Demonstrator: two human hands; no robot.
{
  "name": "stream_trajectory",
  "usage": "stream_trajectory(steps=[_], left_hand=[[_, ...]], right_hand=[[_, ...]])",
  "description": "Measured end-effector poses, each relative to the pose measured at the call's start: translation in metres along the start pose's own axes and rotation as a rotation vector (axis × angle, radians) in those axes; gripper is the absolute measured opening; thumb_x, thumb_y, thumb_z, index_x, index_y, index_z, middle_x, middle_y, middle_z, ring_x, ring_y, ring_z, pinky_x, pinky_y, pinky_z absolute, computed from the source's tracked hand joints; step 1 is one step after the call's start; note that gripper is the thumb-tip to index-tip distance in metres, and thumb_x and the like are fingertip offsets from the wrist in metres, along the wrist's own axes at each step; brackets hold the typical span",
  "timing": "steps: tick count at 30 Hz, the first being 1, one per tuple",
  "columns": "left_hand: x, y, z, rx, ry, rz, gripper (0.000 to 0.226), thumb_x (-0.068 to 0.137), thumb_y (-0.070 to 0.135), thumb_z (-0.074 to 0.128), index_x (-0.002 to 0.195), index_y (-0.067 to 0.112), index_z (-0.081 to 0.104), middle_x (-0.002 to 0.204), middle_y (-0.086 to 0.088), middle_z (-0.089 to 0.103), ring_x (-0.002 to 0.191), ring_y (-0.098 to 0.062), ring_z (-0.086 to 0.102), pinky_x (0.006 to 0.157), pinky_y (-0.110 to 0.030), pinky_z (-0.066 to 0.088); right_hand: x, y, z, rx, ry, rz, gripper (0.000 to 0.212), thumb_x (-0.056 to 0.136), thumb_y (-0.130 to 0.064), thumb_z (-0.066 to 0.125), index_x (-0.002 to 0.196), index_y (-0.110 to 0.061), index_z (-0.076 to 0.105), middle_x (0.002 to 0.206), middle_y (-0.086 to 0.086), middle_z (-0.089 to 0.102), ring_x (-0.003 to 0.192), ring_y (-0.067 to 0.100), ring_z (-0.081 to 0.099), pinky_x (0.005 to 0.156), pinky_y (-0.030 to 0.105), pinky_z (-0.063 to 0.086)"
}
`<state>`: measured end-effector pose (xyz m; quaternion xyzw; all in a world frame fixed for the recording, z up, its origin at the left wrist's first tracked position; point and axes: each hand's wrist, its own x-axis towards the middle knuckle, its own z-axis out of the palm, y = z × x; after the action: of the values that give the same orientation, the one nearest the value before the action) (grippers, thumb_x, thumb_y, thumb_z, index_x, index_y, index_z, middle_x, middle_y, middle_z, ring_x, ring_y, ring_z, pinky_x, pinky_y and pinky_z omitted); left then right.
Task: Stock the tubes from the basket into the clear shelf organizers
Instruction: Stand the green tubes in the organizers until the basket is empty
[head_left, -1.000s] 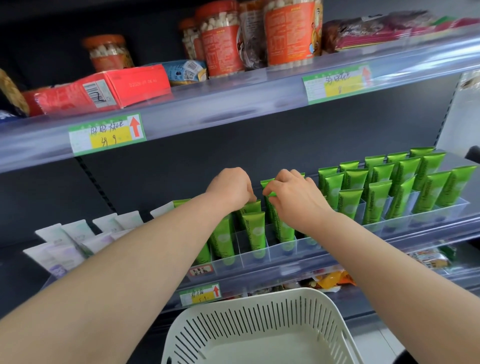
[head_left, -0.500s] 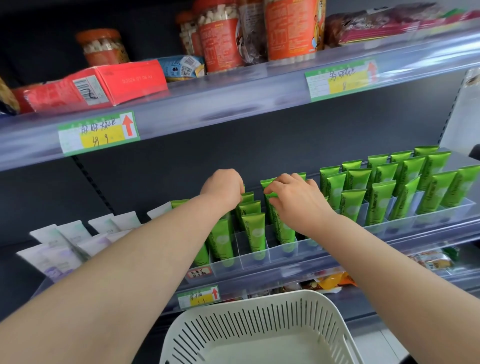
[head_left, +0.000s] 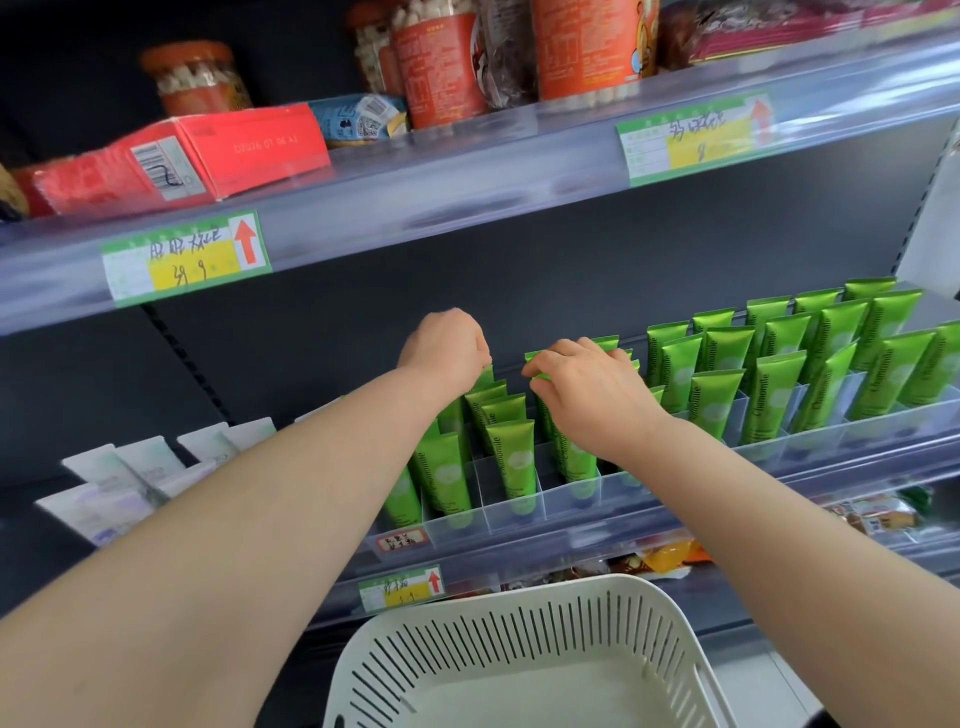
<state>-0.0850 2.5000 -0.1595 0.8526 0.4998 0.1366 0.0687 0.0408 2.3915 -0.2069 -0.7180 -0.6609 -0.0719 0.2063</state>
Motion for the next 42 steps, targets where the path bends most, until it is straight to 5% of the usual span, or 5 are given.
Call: stream_trajectory(steps=[3,20,28,32,42], left_hand=[[0.003,-0.004,0.001,0.065,0.008,-0.004,0.013,0.085,0.010,0.066,0.090,0.020,0.074,0.104,0.000,0.069,0.097,-0.024,0.063,0.077,-0.031,0.052],[0.015,0.005,0.017,0.057,-0.008,0.021,0.017,0.084,0.006,0.063,0.084,0.017,0.075,0.099,-0.005,0.070,0.087,-0.024,0.063,0.075,-0.035,0.056],[0.008,0.000,0.004,-0.064,0.013,0.117,0.013,0.075,0.035,0.078,0.072,0.024,0.073,0.072,0.017,0.065,0.078,-0.009,0.062,0.069,-0.027,0.049],[0.002,0.002,0.004,0.058,-0.147,0.117,0.009,0.075,0.026,0.079,0.084,0.026,0.076,0.090,0.009,0.070,0.090,-0.016,0.064,0.083,-0.032,0.053],[-0.010,0.011,0.008,0.089,-0.079,0.111,0.026,0.086,0.005,0.064,0.096,0.027,0.074,0.103,0.003,0.069,0.096,-0.021,0.063,0.080,-0.031,0.053]], right_hand=[[0.000,0.000,0.003,0.008,-0.004,0.008,0.029,0.099,-0.032,0.038,0.118,-0.024,0.058,0.118,-0.002,0.058,0.110,0.023,0.048,0.087,0.042,0.038],[0.005,0.010,0.004,0.003,0.016,0.015,0.031,0.099,-0.032,0.035,0.119,-0.025,0.058,0.119,-0.003,0.058,0.110,0.022,0.047,0.085,0.041,0.036],[0.003,0.001,0.004,-0.003,0.007,0.011,0.031,0.099,-0.031,0.035,0.117,-0.024,0.058,0.117,-0.002,0.058,0.108,0.024,0.048,0.084,0.041,0.038],[0.000,-0.004,0.005,-0.002,-0.003,0.014,0.031,0.099,-0.029,0.034,0.119,-0.023,0.057,0.117,-0.001,0.058,0.109,0.023,0.047,0.084,0.041,0.038],[-0.002,-0.005,0.000,-0.015,0.011,0.001,0.029,0.097,-0.027,0.038,0.118,-0.024,0.058,0.118,-0.001,0.058,0.111,0.023,0.047,0.086,0.041,0.037]])
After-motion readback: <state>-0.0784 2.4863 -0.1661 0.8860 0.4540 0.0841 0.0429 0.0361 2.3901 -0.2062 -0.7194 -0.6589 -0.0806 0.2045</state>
